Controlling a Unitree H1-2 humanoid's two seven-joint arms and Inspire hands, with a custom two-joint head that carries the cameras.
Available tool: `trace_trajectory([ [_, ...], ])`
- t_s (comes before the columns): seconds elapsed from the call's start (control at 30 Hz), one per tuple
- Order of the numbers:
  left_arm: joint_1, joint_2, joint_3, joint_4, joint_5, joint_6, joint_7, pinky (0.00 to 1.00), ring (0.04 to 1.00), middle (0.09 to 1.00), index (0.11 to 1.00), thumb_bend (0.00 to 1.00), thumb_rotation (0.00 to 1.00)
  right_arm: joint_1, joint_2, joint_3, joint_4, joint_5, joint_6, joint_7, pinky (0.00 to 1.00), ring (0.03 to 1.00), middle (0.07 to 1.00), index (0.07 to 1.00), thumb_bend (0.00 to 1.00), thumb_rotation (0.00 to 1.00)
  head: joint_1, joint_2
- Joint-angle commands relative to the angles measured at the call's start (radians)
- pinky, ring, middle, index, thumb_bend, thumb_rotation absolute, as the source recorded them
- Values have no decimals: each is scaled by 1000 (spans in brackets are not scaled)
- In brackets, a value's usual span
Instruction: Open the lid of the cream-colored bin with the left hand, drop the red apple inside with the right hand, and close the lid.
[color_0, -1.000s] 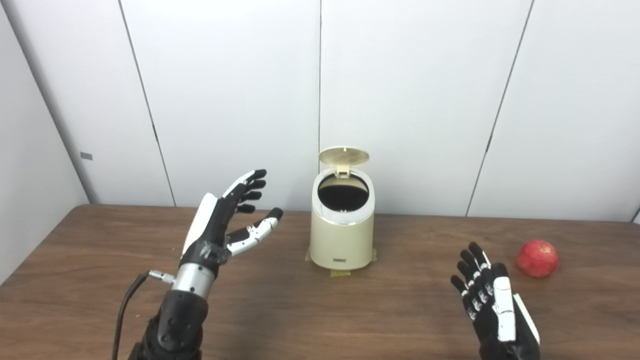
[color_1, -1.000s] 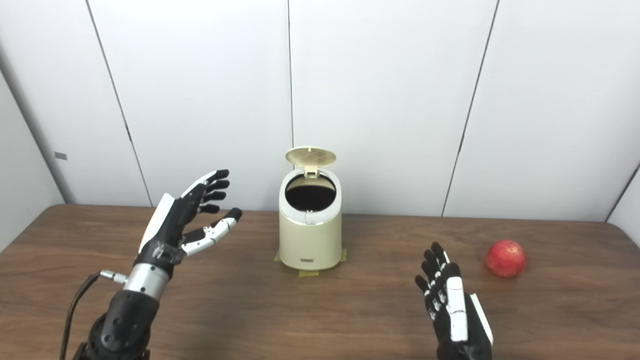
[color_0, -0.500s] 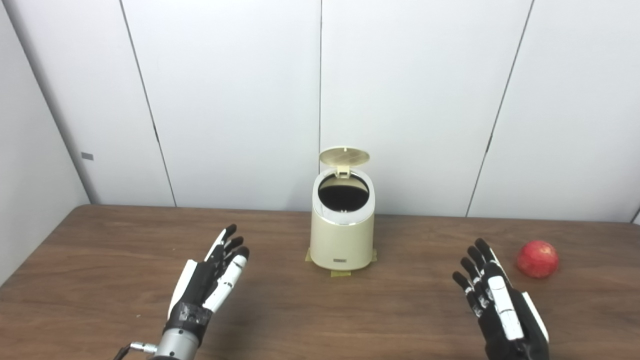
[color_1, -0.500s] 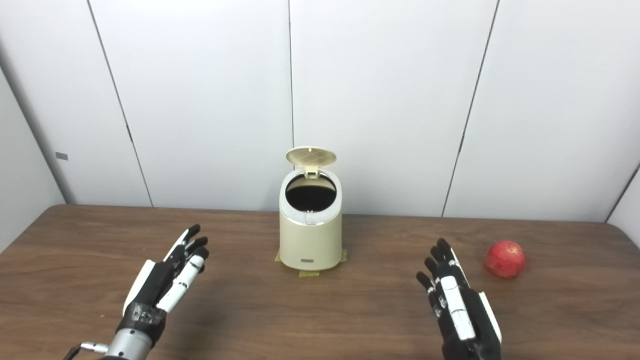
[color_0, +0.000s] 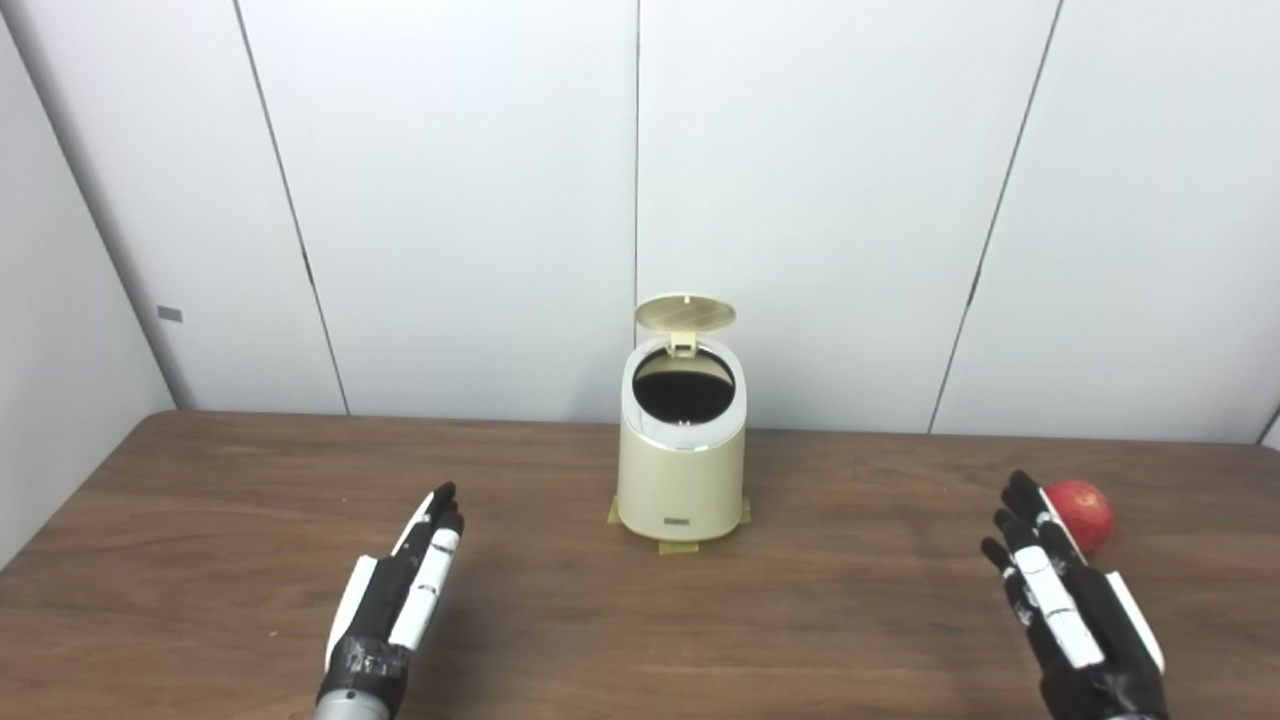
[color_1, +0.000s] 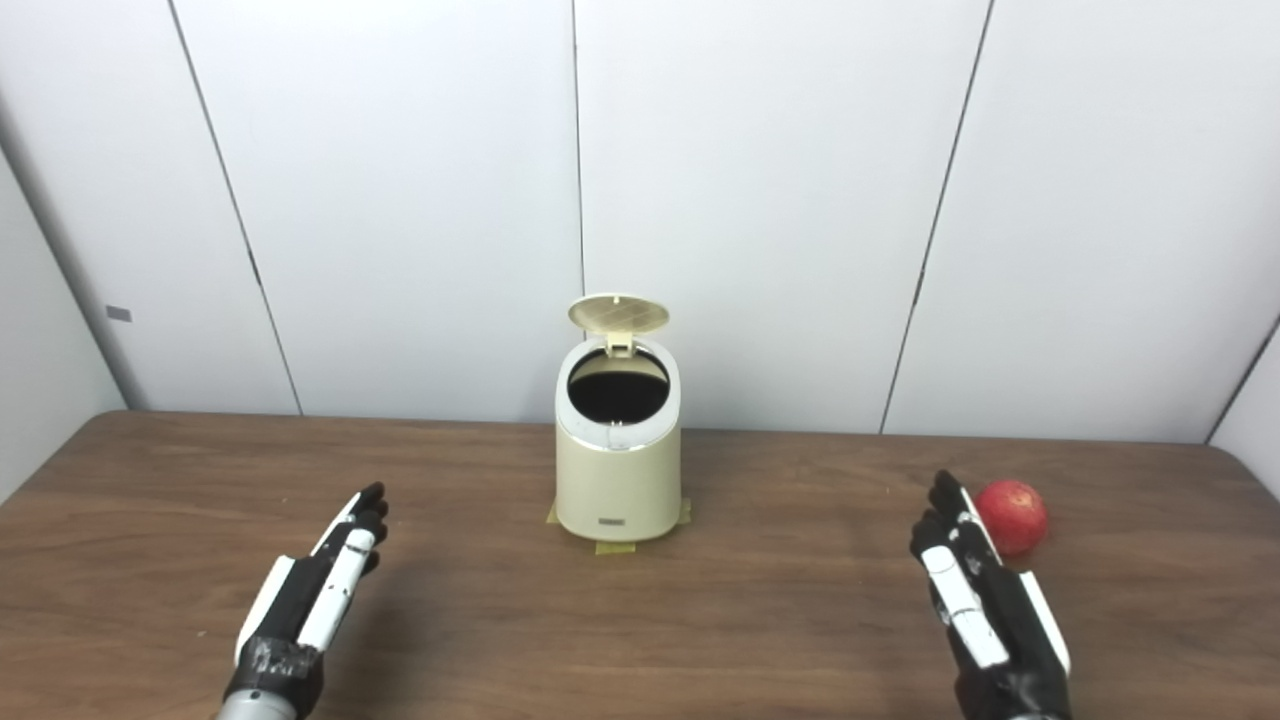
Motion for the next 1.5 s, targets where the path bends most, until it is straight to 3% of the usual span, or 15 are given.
trace_trajectory([
  [0.0,-22,11,6,-28,-15,-27,11,927,957,963,979,440,922,-48,-29,-14,-65,-31,-34,-11,864,947,970,922,492,506,-4,2],
  [0.03,-24,9,15,-26,-34,-21,9,926,955,962,979,442,922,-53,-41,-29,-84,-39,-8,-22,855,942,966,914,492,488,-19,7],
  [0.1,-27,10,25,-23,-66,-12,2,938,957,964,975,455,878,-59,-55,-51,-110,-44,34,-37,848,932,958,920,534,336,-33,12],
  [0.13,-31,10,30,-23,-79,-5,0,943,959,965,975,458,874,-64,-63,-63,-121,-48,53,-46,847,930,957,921,542,312,-53,16],
  [0.2,-38,12,35,-24,-97,3,-2,940,955,960,976,444,848,-68,-74,-79,-134,-57,74,-53,830,930,957,929,624,304,-72,20],
  [0.33,-53,35,34,-14,-108,-6,-9,929,947,959,979,424,850,-64,-152,-59,-135,-243,63,-78,773,873,912,902,644,352,-125,32],
  [0.53,-55,42,44,-23,-177,32,-17,957,960,987,999,403,862,-96,-204,-73,-68,-365,81,-109,870,908,907,900,709,360,-165,45],
  [0.7,-46,57,50,-29,-195,29,-18,979,961,985,1000,399,859,-147,-244,-56,-19,-445,86,-110,765,850,877,892,788,321,-187,55],
  [0.87,-42,85,47,-40,-191,41,-15,999,959,978,994,379,878,-218,-289,-18,-12,-550,216,-83,791,891,913,903,819,270,-208,64],
  [0.97,-39,102,47,-54,-191,51,-15,1000,968,976,1000,381,910,-258,-317,0,26,-584,243,-56,828,906,909,891,848,228,-226,64],
  [1.13,-38,119,64,-60,-220,49,-20,996,958,967,1000,345,895,-313,-401,101,100,-673,212,1,762,853,850,830,921,108,-251,67],
  [1.3,-44,119,79,-80,-243,83,-10,968,948,960,1000,340,877,-372,-470,205,181,-746,212,73,785,885,878,842,968,86,-252,65],
  [1.47,-44,130,78,-91,-241,88,-4,932,931,943,991,362,854,-450,-516,302,299,-815,235,153,746,888,891,853,964,92,-258,67],
])
